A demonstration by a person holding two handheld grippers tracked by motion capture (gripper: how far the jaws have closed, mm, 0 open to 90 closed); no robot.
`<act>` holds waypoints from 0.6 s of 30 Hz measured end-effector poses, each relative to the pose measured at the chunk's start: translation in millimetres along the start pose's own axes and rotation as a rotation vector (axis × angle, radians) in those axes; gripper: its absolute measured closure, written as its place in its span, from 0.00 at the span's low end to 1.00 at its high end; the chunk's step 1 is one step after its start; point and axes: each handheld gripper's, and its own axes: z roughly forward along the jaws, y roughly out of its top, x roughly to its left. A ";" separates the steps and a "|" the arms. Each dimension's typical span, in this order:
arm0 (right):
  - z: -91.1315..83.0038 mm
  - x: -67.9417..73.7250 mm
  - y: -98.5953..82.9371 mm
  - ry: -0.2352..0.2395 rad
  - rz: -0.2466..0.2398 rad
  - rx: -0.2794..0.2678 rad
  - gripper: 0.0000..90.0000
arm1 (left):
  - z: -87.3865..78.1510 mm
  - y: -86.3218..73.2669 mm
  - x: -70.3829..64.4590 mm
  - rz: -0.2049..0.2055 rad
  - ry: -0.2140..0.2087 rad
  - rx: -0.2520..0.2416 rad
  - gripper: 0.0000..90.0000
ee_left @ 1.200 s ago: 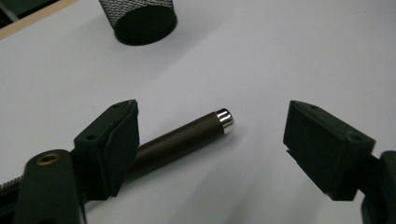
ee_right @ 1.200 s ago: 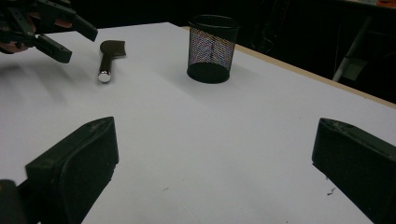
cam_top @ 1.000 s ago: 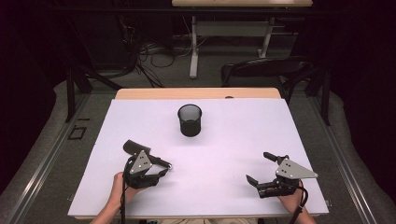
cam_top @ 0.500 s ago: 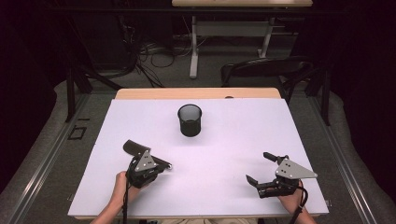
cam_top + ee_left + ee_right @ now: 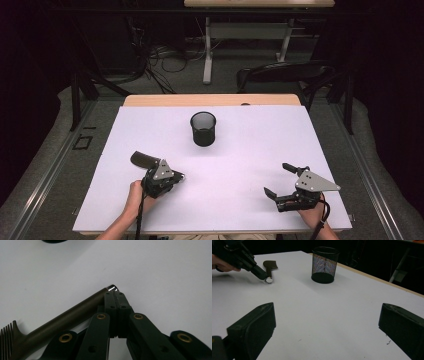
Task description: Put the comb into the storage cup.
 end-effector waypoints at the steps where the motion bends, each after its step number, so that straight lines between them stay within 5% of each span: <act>1: 0.0 0.0 0.0 0.000 0.000 0.000 0.01 | 1.4 0.3 0.3 0.000 0.000 0.000 1.00; 18: -0.3 -0.3 -0.1 0.001 -0.002 0.002 0.01 | 10.8 5.1 9.3 0.003 0.020 0.011 1.00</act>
